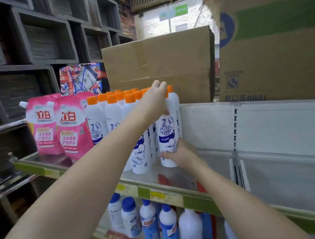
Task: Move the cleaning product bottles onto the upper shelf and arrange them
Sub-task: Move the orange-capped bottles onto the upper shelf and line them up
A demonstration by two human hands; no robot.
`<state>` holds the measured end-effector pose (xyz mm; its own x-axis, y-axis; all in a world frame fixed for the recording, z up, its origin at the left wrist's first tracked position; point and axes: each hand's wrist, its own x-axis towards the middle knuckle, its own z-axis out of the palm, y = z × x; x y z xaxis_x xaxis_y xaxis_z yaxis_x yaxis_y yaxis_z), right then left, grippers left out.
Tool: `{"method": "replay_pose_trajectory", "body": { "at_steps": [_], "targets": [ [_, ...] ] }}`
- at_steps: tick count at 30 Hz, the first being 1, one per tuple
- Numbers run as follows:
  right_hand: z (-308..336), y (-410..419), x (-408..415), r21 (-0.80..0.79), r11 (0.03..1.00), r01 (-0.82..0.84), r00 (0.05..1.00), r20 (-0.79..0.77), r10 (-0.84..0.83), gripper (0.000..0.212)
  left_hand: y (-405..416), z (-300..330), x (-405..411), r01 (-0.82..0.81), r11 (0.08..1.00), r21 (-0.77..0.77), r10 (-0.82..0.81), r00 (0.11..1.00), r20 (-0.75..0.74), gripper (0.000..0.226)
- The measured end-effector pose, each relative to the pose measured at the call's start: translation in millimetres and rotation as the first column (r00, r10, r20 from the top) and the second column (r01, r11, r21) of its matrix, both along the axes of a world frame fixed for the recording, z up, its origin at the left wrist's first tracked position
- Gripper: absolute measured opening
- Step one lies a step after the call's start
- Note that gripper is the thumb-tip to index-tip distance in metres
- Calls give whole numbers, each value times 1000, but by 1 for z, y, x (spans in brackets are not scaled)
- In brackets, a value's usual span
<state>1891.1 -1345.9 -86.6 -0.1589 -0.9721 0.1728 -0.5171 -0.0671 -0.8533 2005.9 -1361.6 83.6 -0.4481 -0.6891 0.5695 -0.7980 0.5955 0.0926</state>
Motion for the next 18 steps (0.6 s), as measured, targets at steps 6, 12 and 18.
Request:
{"method": "replay_pose_trajectory", "body": {
  "at_steps": [6,12,18],
  "targets": [
    [7,-24,8,62,988,140,990,-33,-138,66,-22,9,-11,-30,998,-58,36,993,109,68],
    [8,-46,2,69,979,191,979,-89,-185,66,-46,5,-19,-26,998,-59,30,998,57,62],
    [5,-52,0,68,977,204,978,-57,-201,62,-56,5,-28,-50,995,-82,59,992,114,65]
  ]
}}
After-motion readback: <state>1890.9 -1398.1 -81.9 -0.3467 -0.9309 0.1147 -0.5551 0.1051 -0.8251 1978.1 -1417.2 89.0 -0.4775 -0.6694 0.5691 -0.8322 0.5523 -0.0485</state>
